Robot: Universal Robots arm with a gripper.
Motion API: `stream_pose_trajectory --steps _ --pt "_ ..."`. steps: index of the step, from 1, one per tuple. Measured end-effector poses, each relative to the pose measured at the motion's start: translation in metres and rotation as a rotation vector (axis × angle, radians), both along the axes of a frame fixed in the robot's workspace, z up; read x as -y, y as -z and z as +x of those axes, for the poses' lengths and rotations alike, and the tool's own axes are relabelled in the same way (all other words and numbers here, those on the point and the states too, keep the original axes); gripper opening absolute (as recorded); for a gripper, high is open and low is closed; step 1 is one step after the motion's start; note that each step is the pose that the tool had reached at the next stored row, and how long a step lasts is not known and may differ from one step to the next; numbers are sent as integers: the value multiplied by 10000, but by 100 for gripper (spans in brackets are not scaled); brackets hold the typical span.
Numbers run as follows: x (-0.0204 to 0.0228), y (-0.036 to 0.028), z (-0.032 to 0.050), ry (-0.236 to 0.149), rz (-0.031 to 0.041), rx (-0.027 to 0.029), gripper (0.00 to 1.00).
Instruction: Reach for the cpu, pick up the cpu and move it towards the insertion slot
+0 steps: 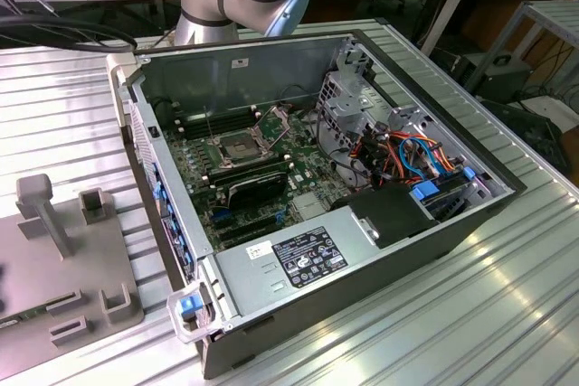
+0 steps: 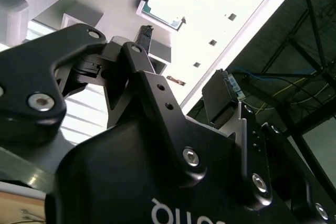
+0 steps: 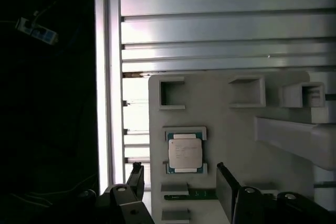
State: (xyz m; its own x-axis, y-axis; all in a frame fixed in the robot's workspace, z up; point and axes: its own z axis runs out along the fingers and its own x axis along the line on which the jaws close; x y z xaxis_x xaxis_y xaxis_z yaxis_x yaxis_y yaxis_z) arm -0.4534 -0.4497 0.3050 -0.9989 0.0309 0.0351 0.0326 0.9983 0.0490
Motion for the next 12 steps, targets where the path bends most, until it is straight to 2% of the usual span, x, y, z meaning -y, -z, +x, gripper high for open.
stream_pose_trajectory --steps 8,12 --pt "2 183 0 -56 1 1 66" --pt "21 263 0 -113 0 0 66"
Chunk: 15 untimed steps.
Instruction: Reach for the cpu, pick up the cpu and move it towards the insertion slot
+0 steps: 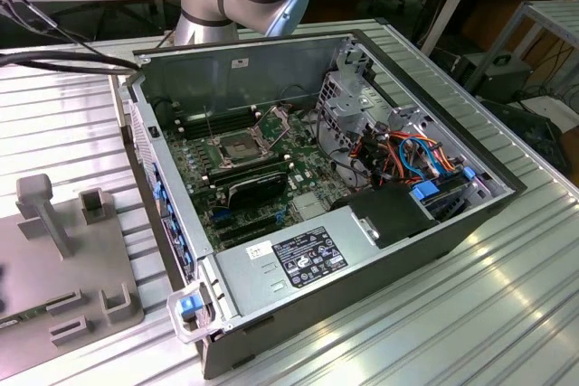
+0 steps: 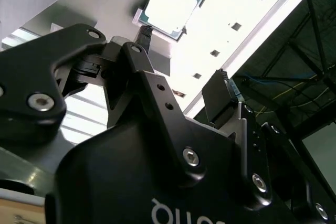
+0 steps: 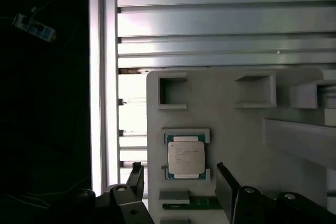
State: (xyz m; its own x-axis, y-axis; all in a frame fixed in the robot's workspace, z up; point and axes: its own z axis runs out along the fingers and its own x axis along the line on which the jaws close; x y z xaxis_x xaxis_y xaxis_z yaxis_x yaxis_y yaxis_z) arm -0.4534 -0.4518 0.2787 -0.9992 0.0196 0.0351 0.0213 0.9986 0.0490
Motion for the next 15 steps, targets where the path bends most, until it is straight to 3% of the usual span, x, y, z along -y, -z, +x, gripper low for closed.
stream_pose_trajectory --steps 4,6,15 --pt "15 91 1 -4 0 0 66" --pt "16 179 30 -13 0 1 66" --pt "16 365 71 -4 -1 1 66"
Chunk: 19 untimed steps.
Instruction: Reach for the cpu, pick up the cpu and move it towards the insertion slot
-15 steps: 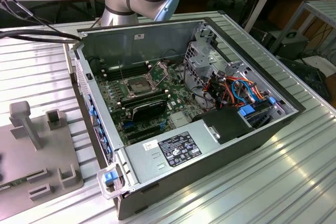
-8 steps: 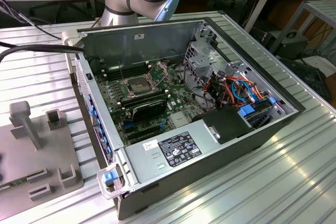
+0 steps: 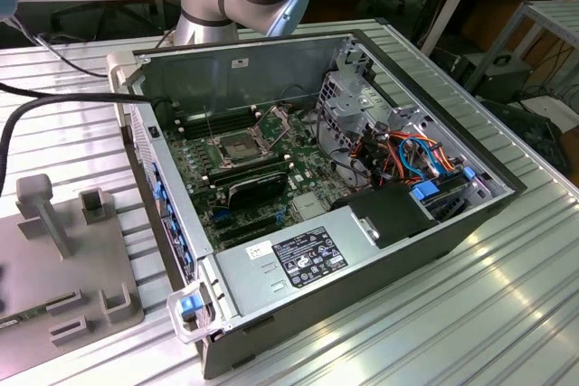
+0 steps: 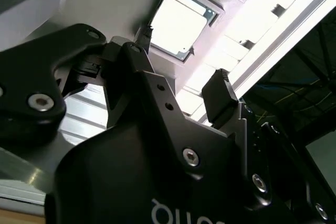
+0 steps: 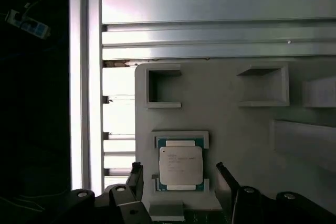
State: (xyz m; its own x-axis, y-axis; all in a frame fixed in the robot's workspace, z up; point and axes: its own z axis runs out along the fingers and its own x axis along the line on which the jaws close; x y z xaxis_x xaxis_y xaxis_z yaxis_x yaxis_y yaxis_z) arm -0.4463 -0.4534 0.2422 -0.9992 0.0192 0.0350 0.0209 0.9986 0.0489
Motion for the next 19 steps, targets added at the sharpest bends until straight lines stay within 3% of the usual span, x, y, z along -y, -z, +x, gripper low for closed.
stream_pose_trajectory --steps 4,10,11,12,17,19 --pt "1 75 1 -2 0 1 66" --pt "1 78 1 -1 -1 1 67" --pt "1 78 0 -1 -2 0 74" --pt "1 78 1 -1 -2 0 74" --pt "55 200 1 -2 43 0 74" --pt "58 252 0 -1 52 -1 74"
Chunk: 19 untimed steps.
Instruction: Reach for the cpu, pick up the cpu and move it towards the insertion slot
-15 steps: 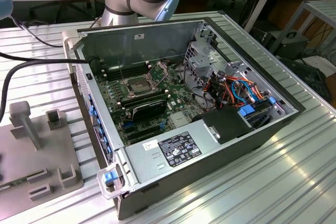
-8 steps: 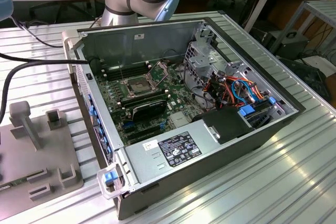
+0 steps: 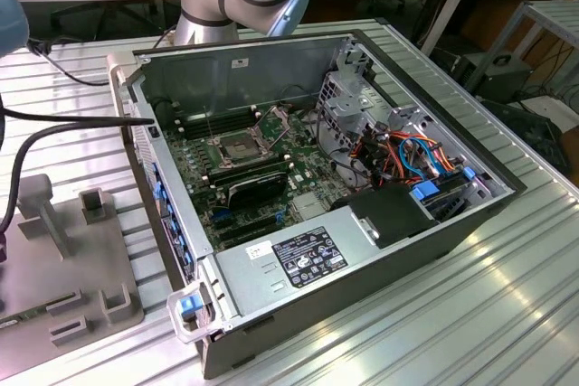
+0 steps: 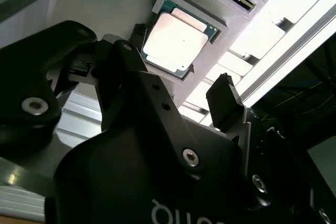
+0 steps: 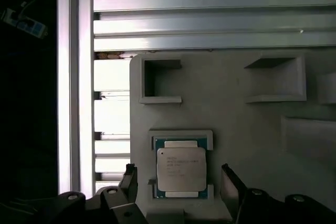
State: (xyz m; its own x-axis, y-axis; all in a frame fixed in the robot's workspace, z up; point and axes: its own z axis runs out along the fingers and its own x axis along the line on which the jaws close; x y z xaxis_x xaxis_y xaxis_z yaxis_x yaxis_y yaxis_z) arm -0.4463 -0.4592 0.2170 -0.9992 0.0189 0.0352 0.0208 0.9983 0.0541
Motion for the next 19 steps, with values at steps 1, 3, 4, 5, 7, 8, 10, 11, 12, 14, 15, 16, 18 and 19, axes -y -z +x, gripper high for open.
stream_pose_trajectory --steps 1,3,4,5,7,8,10,11,12,14,15,16,18,19 --pt "0 17 0 0 7 0 74" --pt "0 56 0 -1 21 -1 74" --pt "0 96 1 -1 29 -1 74" --pt "1 129 1 -2 46 0 74" --pt "0 173 3 38 51 -8 74" --pt "0 191 3 98 51 -15 74" --pt "-2 215 7 212 31 -23 74" --pt "-3 226 10 260 21 -24 74" --pt "-6 238 15 298 10 -31 74" --pt "-12 255 20 319 -4 -46 74" --pt "-11 257 19 320 -6 -49 74" --pt "-12 268 20 320 -5 -45 74" --pt "-12 280 20 320 -9 -51 74" --pt "-11 281 20 320 -10 -53 74"
